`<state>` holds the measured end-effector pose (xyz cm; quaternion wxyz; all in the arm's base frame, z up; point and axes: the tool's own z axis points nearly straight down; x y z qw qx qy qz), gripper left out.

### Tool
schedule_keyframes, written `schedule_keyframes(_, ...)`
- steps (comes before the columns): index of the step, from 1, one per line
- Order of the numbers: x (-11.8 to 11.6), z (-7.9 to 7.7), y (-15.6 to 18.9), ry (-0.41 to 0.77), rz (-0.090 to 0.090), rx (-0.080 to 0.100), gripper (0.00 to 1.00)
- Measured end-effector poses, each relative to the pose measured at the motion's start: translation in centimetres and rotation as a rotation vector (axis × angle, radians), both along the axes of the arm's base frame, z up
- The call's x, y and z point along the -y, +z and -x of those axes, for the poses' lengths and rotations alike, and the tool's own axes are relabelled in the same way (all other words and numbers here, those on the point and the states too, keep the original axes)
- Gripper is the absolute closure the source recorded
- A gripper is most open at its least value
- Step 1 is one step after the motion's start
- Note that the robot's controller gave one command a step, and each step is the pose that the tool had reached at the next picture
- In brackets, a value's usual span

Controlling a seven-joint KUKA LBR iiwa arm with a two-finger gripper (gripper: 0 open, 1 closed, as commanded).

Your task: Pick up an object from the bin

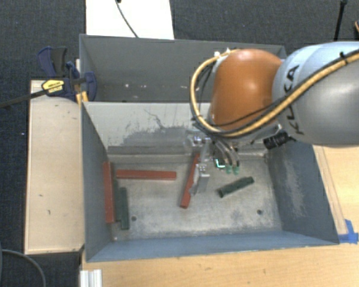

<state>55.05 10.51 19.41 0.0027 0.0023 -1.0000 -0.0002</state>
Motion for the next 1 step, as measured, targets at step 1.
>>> schedule_keyframes(1,-10.06,-3.8,-12.68,0.26,-0.003,0.006,0.0)
